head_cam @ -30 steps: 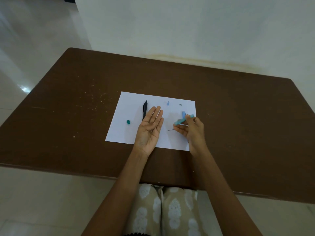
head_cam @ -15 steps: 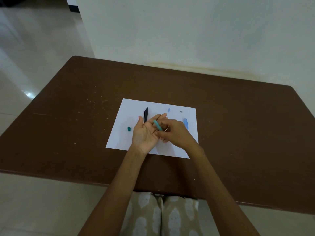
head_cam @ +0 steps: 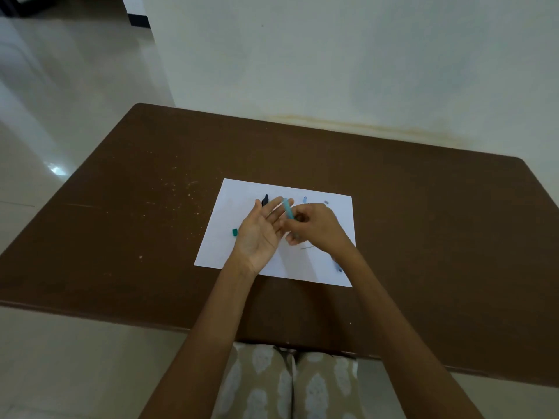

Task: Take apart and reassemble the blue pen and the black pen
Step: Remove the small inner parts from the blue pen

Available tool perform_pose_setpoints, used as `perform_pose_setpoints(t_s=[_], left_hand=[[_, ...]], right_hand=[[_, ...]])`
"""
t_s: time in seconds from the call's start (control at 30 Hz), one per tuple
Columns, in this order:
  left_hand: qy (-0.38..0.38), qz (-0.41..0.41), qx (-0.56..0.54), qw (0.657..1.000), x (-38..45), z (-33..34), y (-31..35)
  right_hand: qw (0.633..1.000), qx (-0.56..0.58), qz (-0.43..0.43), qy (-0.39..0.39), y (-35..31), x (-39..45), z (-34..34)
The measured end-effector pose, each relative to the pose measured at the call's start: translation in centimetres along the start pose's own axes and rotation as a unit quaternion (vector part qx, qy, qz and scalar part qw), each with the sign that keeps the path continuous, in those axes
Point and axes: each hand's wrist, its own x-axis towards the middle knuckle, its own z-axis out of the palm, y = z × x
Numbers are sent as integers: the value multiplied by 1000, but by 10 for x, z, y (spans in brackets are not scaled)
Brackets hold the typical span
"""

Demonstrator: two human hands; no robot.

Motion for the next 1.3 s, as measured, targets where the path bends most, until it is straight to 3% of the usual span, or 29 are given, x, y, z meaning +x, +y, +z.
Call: perform_pose_setpoints(t_s=[0.13, 0.37, 0.6, 0.8, 0.93, 1.03, 1.2, 1.3], left_hand=[[76, 55, 216, 972, -11, 10, 2], [74, 109, 381, 915, -15, 26, 13], [89, 106, 396, 908, -13, 30, 16], [187, 144, 244, 941, -17, 31, 9], [172, 147, 172, 959, -19, 38, 6], [166, 170, 165, 957, -17, 41, 3], [175, 194, 174, 949, -17, 36, -6], [178, 205, 175, 946, -17, 34, -8]], right_hand=[[957, 268, 112, 28, 2, -9, -6], [909, 381, 170, -7, 3, -13, -14], [907, 384, 174, -20, 5, -13, -15], [908, 383, 147, 84, 8, -21, -12], [791, 581, 158, 108, 4, -25, -2], [727, 655, 160, 130, 0, -22, 7], [659, 725, 137, 148, -7, -18, 17], [650, 734, 134, 144, -10, -17, 22]])
